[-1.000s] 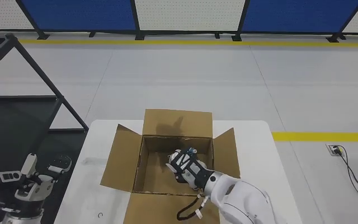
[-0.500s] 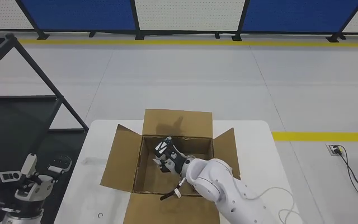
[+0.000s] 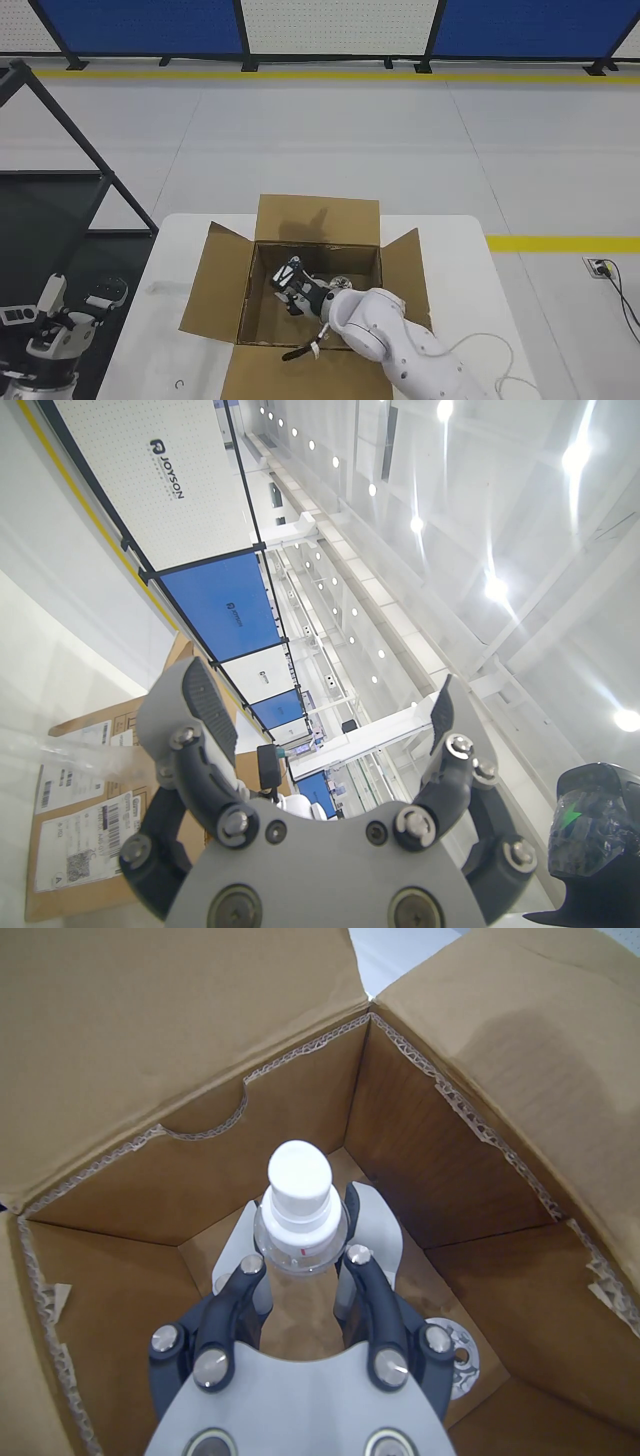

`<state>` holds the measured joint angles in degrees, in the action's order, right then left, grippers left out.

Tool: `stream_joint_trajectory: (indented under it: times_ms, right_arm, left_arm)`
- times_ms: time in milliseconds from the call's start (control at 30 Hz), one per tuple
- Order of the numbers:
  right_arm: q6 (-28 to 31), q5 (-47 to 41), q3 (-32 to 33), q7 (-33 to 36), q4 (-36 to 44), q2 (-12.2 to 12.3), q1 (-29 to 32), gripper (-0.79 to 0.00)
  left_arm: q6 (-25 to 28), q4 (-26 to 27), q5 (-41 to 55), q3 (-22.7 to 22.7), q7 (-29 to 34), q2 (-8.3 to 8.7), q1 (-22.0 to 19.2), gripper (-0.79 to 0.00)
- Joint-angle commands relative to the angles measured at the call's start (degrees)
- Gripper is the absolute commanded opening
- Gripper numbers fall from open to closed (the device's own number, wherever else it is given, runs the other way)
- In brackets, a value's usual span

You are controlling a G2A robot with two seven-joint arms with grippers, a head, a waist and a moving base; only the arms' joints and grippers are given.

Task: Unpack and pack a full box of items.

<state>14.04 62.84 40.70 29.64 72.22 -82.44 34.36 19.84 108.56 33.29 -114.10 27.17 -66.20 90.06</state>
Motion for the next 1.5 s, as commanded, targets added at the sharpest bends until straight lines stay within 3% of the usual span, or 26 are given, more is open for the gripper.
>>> stream_joint_trajectory:
  times_ms: [0,200,633,667,800,833,900,1233,1367,1467]
  right_arm:
    - [1.91,-0.15,-0.23,-1.74,-2.79,-0.36,-0.96,-0.785]
    - [4.52,-0.27,-1.47,-3.12,-8.24,-1.68,-3.35,-0.785]
    - [4.49,1.37,-5.12,-3.61,-17.19,-5.23,-7.52,-0.770]
    - [4.53,1.29,-5.20,-3.68,-17.69,-5.46,-7.71,-0.625]
    - [4.62,1.22,-5.35,-3.82,-19.37,-6.23,-8.41,-0.394]
    - [4.65,1.22,-5.30,-3.92,-19.70,-6.37,-8.54,-0.240]
    - [4.90,1.13,-5.05,-4.11,-20.15,-6.55,-8.65,-0.003]
    - [5.65,3.51,-1.89,-5.57,-15.84,-5.28,-5.11,0.000]
    - [4.60,6.43,0.41,-5.29,-9.71,-3.84,-1.54,0.000]
    - [3.79,9.77,2.87,-4.70,-0.53,-2.23,3.13,0.000]
  left_arm:
    - [0.00,0.00,0.00,0.00,0.00,0.00,0.00,0.000]
    - [0.00,0.00,0.00,0.00,0.00,0.00,0.00,0.000]
    - [0.00,0.00,0.00,0.00,0.00,0.00,0.00,0.000]
    - [0.00,0.00,0.00,0.00,0.00,0.00,0.00,0.000]
    - [0.00,0.00,0.00,0.00,0.00,0.00,0.00,0.000]
    - [0.00,0.00,0.00,0.00,0.00,0.00,0.00,0.000]
    - [0.00,0.00,0.00,0.00,0.00,0.00,0.00,0.000]
    - [0.00,0.00,0.00,0.00,0.00,0.00,0.00,0.000]
    - [0.00,0.00,0.00,0.00,0.00,0.00,0.00,0.000]
    - [0.00,0.00,0.00,0.00,0.00,0.00,0.00,0.000]
